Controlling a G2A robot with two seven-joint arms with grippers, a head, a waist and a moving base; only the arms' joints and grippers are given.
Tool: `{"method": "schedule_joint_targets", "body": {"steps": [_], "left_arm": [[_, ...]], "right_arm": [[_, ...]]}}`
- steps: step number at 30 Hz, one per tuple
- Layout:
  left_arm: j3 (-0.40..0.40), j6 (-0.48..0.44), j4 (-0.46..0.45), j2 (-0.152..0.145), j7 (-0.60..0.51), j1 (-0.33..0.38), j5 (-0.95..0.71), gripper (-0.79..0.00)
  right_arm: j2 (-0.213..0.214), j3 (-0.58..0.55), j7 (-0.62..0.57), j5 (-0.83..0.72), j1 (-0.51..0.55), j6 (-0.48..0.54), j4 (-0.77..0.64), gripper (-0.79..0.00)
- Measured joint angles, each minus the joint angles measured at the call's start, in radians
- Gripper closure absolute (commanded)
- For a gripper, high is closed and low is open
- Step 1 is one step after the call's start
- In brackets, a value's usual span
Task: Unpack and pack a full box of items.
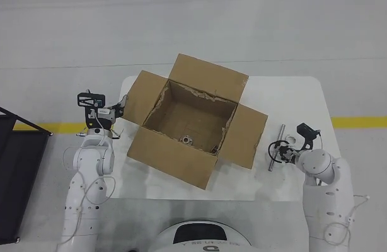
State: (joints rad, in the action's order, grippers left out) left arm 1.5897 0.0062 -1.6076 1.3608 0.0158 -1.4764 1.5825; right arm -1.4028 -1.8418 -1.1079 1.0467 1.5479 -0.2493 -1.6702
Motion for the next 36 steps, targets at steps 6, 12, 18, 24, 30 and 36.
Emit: {"method": "schedule_joint_targets", "body": {"steps": [6,12,18,24,30,36], "left_arm": [[0.000,0.000,0.000,0.000,0.000,0.000,0.000,-0.785],[0.000,0.000,0.000,0.000,0.000,0.000,0.000,-0.785],[0.000,0.000,0.000,0.000,0.000,0.000,0.000,-0.785],[0.000,0.000,0.000,0.000,0.000,0.000,0.000,-0.785],[0.000,0.000,0.000,0.000,0.000,0.000,0.000,-0.785],[0.000,0.000,0.000,0.000,0.000,0.000,0.000,-0.785]], "right_arm": [[0.004,0.004,0.007,0.001,0.023,-0.025,-0.036,-0.262],[0.006,0.015,0.030,-0.010,0.063,-0.033,-0.090,-0.265],[0.006,0.015,0.030,-0.010,0.064,-0.034,-0.091,-0.265],[0.006,0.015,0.030,-0.010,0.064,-0.034,-0.091,-0.265],[0.006,0.015,0.030,-0.010,0.064,-0.034,-0.091,-0.265],[0.006,0.015,0.030,-0.010,0.064,-0.034,-0.091,-0.785]]}}
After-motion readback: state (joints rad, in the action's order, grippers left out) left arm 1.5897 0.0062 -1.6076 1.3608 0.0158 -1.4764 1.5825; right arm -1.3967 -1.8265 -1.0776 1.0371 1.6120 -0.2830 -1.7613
